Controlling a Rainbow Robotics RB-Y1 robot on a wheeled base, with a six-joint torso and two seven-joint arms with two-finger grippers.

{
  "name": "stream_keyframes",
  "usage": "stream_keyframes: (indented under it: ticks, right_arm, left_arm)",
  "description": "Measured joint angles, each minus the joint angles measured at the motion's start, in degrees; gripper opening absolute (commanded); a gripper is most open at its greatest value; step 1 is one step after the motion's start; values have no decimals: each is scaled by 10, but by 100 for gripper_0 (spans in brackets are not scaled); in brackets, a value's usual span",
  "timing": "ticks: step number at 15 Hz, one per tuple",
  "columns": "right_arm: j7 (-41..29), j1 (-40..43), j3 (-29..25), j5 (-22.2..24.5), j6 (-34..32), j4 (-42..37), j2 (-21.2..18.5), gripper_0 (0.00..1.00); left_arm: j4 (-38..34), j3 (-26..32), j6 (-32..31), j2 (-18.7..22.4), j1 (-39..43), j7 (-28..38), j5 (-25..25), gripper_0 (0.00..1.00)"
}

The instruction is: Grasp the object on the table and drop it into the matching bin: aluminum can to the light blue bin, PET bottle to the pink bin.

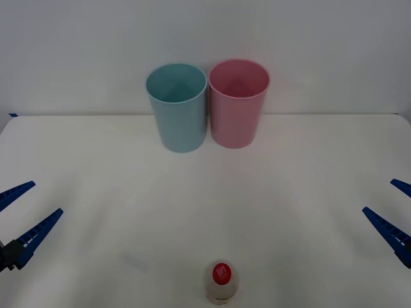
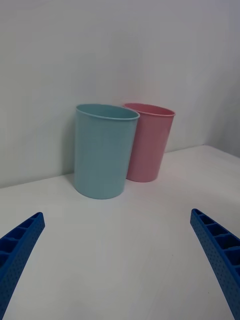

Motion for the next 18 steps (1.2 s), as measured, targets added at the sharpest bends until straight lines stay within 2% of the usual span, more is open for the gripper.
stream_keyframes:
  ticks: [10,18]
  right_arm:
    - [10,-4,24,8,4,6,3,100]
    - [48,22,99,20,-43,12,-59,100]
  left_arm:
    - [0,0,0,0,0,0,0,100]
    - [0,0,0,0,0,0,0,100]
